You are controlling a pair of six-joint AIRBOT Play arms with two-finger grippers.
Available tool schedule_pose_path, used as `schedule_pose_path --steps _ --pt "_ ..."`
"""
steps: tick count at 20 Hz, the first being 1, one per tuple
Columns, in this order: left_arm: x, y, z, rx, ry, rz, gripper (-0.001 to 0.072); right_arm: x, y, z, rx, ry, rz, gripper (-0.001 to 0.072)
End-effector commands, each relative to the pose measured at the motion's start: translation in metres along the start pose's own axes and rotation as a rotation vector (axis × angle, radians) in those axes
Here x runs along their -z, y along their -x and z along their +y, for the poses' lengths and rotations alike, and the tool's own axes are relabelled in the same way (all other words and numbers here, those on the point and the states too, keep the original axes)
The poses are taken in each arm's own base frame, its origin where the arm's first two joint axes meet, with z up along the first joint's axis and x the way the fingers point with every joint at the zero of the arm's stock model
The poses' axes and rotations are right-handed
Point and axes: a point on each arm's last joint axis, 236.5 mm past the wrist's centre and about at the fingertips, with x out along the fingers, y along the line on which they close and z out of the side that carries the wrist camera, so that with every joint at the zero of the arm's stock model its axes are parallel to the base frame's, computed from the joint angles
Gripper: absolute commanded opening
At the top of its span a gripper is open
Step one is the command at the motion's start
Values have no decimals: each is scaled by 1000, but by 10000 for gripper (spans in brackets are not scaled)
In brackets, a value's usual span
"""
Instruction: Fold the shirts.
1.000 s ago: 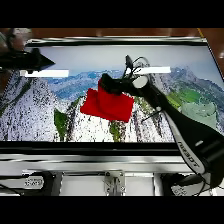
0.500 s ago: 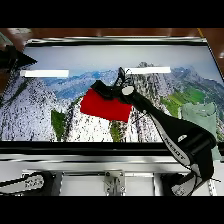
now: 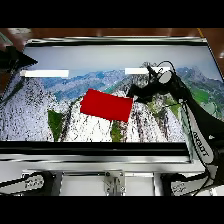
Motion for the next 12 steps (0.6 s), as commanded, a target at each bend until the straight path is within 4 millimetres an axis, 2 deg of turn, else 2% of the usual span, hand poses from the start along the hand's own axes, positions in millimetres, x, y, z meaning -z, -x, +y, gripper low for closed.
schedule_pose_path --steps 1,5,7,8,9,11,12 --pt "0 0 -1 1 -3 1 37 29 -15 -45 51 -103 139 665" --pt "1 0 -1 2 -2 2 37 31 -60 -23 -113 -179 179 664" --pt "1 0 -1 2 -2 2 37 37 -77 -18 -115 -171 195 663" --pt "1 0 -1 2 -2 2 37 42 -85 -15 -115 -168 209 641" --pt "0 0 -1 2 -2 2 37 45 -91 -10 -123 -161 215 510" --pt "0 0 -1 1 -2 0 37 36 -94 -3 -145 -139 170 69" --pt "0 0 -1 1 -2 0 37 26 -88 2 -165 -119 140 58"
